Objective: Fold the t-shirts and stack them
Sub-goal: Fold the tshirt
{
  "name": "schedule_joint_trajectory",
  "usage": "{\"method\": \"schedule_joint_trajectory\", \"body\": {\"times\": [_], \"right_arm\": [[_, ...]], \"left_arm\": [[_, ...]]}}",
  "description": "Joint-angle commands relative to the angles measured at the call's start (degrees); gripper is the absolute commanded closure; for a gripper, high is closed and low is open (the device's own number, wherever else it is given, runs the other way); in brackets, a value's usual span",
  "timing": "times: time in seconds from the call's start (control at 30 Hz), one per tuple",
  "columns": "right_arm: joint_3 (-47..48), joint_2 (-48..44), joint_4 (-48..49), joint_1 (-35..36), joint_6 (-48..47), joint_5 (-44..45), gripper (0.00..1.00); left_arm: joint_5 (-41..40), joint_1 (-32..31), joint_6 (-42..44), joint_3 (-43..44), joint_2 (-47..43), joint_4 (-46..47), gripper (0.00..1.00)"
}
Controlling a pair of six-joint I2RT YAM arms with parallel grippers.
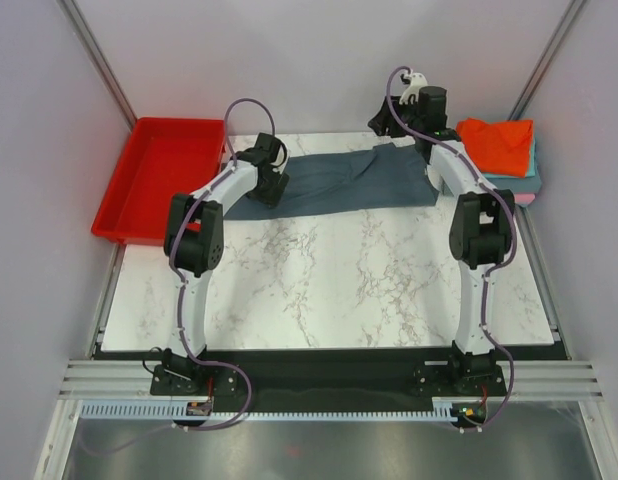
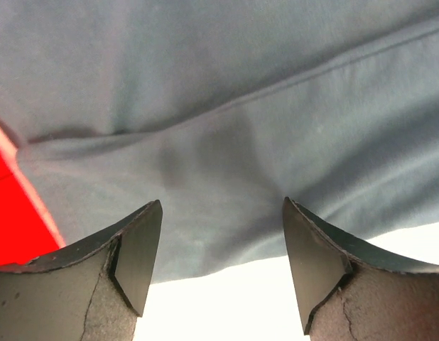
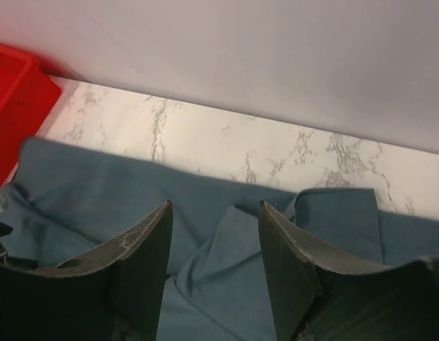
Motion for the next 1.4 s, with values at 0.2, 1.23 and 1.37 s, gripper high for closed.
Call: {"method": "schedule_joint_trajectory", "body": {"times": [0.2, 1.23, 1.37], "right_arm": [[-15.6, -4.3, 5.9, -4.3, 14.6, -17.2, 0.41], [5.6, 23.7, 21.9, 1.8, 31.2, -12.5, 0.36], [6.9, 23.3, 22.1, 2.5, 30.2, -11.1, 0.35]], "left_arm": [[15.7, 1.4, -5.8, 3.9, -12.0, -2.9, 0.21], [19.5, 3.4, -9.1, -7.4, -7.8, 3.7, 0.11], [18.4, 2.2, -8.8, -7.7, -9.9, 3.0, 0.06]]}}
